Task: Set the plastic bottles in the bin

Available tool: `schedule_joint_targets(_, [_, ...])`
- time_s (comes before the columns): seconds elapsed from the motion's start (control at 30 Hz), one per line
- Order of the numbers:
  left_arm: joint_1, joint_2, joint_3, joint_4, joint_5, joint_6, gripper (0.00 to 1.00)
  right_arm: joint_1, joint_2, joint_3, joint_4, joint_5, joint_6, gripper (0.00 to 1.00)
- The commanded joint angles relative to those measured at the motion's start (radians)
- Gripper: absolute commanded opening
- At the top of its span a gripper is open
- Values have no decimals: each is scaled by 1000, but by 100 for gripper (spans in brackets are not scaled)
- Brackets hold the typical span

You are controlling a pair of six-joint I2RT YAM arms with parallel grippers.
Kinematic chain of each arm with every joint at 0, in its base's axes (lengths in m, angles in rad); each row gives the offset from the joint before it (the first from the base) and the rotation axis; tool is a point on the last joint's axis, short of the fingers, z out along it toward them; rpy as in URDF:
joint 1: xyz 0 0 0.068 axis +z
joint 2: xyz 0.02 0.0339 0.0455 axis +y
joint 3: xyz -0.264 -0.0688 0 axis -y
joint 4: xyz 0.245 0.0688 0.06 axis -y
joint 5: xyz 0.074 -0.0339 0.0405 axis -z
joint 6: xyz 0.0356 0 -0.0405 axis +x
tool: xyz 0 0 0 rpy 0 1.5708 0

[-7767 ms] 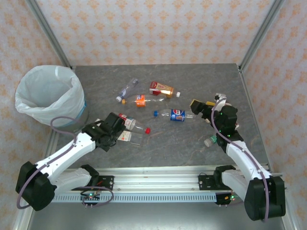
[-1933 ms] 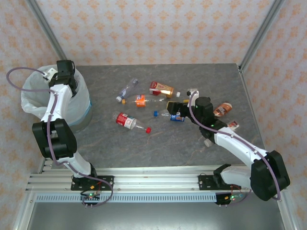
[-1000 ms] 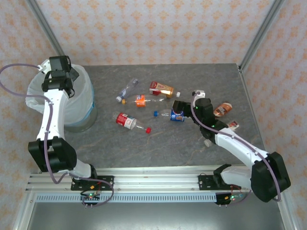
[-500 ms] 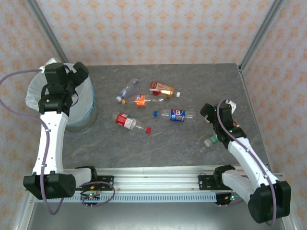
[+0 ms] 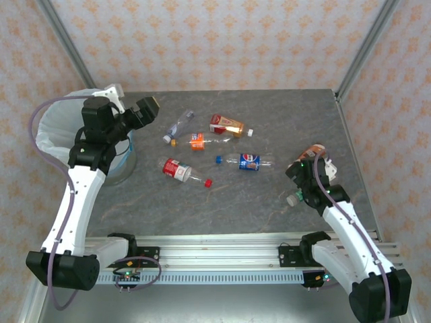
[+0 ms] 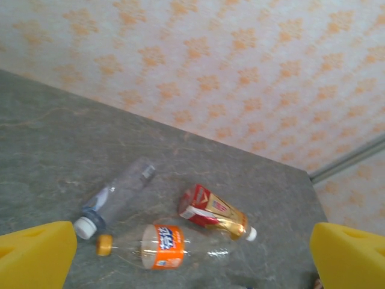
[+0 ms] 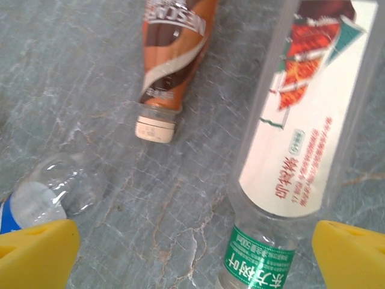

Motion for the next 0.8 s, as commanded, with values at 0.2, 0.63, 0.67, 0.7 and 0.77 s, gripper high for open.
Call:
schedule_joint_targets(0.2, [-28, -28, -73, 71, 7, 48, 100, -3, 36, -136, 30, 44, 170, 93])
schedule_joint_targets(0.63, [-29, 5, -82, 57, -15, 38, 100, 11, 192, -140, 138, -59, 151, 76])
schedule_joint_targets(0.67, [-28, 6, -82, 58, -17, 38, 100, 14, 198, -141, 141, -56, 153, 75])
schedule_joint_targets(0.7, [-28, 8, -82, 58, -18, 38, 100, 17, 207, -142, 147, -56, 153, 74])
schedule_joint_targets(0.77, [-29, 11, -82, 58, -21, 36, 100, 26, 223, -144, 156, -53, 154, 73])
